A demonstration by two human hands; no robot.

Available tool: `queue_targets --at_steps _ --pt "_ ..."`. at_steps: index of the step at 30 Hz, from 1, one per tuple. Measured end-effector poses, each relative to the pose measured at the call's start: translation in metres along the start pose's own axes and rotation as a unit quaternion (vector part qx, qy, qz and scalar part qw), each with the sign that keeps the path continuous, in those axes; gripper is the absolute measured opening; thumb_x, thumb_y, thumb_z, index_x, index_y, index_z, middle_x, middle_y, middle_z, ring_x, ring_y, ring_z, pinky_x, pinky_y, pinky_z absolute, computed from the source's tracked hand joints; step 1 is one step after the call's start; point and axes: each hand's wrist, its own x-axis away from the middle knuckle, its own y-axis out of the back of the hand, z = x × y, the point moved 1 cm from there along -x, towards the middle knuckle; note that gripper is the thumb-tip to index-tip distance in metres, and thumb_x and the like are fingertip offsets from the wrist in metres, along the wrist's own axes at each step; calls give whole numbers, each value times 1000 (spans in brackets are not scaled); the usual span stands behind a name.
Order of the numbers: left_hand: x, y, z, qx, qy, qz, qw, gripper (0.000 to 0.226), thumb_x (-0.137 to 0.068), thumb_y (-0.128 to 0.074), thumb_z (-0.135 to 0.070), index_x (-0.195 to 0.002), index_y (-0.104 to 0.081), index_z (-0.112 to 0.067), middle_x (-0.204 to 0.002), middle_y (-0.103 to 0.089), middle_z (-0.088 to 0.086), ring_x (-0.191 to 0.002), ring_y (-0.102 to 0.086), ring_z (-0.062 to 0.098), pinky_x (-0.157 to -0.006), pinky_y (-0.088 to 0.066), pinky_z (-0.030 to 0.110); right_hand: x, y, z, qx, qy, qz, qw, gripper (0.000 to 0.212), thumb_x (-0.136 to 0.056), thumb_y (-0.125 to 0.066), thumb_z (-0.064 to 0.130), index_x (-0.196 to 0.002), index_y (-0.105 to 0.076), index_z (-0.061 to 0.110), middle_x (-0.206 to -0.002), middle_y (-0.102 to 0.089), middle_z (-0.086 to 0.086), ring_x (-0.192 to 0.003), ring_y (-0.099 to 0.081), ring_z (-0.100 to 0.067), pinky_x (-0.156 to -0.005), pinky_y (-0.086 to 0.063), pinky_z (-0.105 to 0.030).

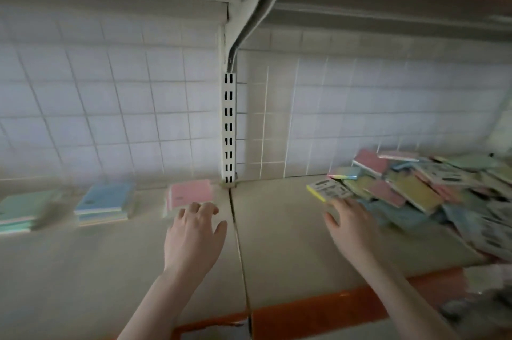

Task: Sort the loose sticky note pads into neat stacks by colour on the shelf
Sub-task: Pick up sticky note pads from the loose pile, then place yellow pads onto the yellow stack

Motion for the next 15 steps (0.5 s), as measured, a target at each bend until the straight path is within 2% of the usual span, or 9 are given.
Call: queue_targets --at_steps 2,4,8,11,15 --pt "-9 -11 -17 0 -10 20 1000 34 -93 -50 -41 -122 -53 -25 -126 -52 -2 -119 -45 19 -91 -39 31 -8 5 -21 3 -10 7 1000 18 -82 -68 19 -99 -67 11 -96 -66 -11 -87 -64 -32 -71 -48 -36" --pt "-16 -19 -31 -11 -21 37 999 36 -92 -51 -42 -124 -52 -25 -127 -51 -2 -120 -44 19 -92 -40 31 -15 10 -47 21 -4 3 1000 19 -87 -63 24 -102 -65 12 -100 -64 -8 -92 -62 -29 -72 -47 -35" --pt "-28 -25 -61 -28 -23 46 998 41 -90 -54 -43 -127 -51 -25 -129 -51 0 -123 -42 23 -96 -39 34 -28 16 -102 18 -6 -10 1000 22 -82 -69 20 -101 -66 10 -96 -66 -8 -88 -63 -30 -73 -51 -38" --pt "-34 -31 -94 -30 -28 42 998 42 -90 -54 -44 -128 -51 -26 -133 -49 -1 -126 -41 22 -98 -36 33 -38 21 -134 35 10 -39 999 18 -72 -77 13 -85 -66 7 -79 -64 -11 -73 -63 -33 -62 -50 -37" --pt "-36 -51 -140 -12 -13 44 999 42 -91 -53 -45 -128 -52 -25 -135 -49 -1 -128 -40 20 -100 -35 32 -59 33 -173 30 13 -75 997 19 -73 -78 13 -87 -68 5 -91 -68 -17 -79 -65 -37 -64 -52 -40"
